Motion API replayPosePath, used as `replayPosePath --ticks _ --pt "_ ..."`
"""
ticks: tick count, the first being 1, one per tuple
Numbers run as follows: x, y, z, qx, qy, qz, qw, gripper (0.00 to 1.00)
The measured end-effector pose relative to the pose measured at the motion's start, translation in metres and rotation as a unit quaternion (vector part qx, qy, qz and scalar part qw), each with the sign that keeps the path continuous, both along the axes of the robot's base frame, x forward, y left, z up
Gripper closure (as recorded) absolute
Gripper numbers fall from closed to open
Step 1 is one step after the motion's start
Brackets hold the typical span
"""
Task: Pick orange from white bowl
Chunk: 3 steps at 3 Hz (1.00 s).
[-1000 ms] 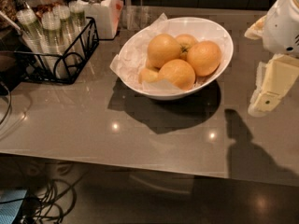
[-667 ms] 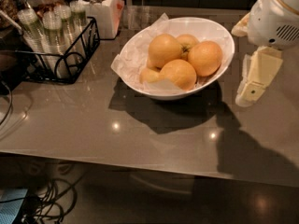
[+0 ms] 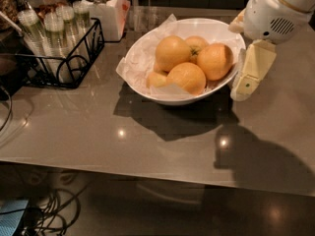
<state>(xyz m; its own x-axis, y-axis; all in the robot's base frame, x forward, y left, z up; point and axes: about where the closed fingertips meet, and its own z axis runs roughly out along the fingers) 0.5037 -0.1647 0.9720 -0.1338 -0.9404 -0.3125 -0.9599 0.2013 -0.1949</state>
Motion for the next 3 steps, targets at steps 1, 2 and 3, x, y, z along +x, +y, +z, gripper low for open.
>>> replayPosePath --ticks 1,2,3 --pt "0.019 0.026 -0.004 0.021 0.003 0.021 0.9996 0.00" --pt "0.041 0.061 -0.005 0.039 0.010 0.054 0.9977 0.00" --pt "0.063 0.090 -0.003 0.054 0.012 0.078 0.9954 0.00"
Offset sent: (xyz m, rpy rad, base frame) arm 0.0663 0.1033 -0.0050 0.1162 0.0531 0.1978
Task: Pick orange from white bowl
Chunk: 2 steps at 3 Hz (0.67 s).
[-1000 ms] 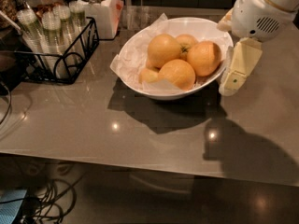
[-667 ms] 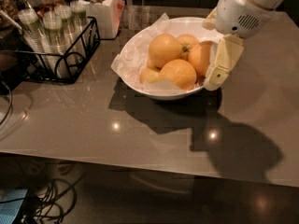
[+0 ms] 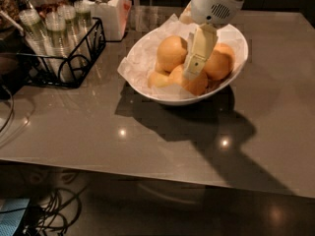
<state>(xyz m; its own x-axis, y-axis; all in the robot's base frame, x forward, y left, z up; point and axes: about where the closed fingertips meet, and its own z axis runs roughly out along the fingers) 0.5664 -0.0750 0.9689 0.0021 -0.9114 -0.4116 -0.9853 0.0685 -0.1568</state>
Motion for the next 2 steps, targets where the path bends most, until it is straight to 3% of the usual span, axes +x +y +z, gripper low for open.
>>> replayPosePath --ticks 2 --pt "0.0060 0.0044 0.0002 0.015 -0.010 -0.012 0.9998 0.00"
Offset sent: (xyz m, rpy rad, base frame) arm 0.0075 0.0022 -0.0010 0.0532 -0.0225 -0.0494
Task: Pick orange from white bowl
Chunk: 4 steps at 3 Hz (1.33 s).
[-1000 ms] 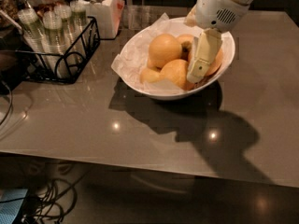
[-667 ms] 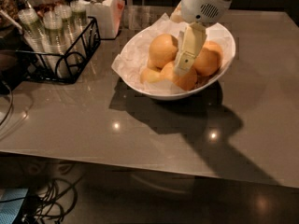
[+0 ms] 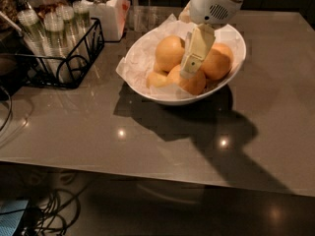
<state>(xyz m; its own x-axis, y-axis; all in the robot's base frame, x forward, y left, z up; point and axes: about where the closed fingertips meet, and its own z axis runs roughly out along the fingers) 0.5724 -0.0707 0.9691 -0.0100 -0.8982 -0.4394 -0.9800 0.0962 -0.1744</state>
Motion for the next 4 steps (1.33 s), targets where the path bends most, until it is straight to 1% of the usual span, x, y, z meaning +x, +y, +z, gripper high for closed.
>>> replayPosePath --ticks 1,2,3,4 --pt "0.013 0.008 -0.004 0.035 -0.003 -0.018 0.9992 0.00" --pt "0.031 0.021 -0.010 0.063 -0.001 -0.029 0.9976 0.00" --pt "0.032 0.021 -0.011 0.064 -0.001 -0.030 0.9975 0.00" --pt "0.033 0.021 -0.015 0.082 -0.004 -0.043 0.9957 0.00"
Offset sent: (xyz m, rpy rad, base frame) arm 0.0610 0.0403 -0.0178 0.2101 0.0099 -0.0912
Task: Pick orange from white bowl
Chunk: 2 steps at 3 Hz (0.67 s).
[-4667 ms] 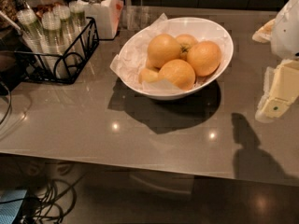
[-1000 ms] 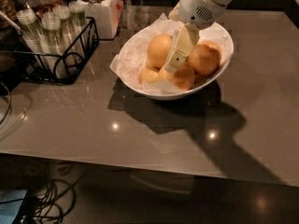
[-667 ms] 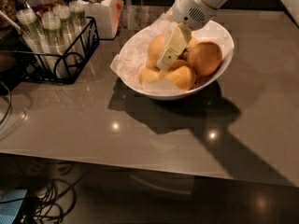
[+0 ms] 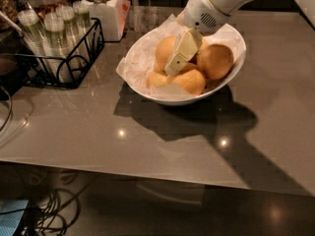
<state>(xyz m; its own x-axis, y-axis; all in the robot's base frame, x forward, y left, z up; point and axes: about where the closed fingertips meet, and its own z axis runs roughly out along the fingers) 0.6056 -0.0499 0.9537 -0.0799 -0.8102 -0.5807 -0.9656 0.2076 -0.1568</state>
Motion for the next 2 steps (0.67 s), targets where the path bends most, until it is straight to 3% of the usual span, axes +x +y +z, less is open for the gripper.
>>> replayPosePath --ticks 1,2 --pt "0.0079 0.0092 -0.0100 0.023 0.003 -0.002 0.9997 0.00" --pt "0.0079 0.0092 -0.0100 0.023 0.003 -0.002 0.9997 0.00"
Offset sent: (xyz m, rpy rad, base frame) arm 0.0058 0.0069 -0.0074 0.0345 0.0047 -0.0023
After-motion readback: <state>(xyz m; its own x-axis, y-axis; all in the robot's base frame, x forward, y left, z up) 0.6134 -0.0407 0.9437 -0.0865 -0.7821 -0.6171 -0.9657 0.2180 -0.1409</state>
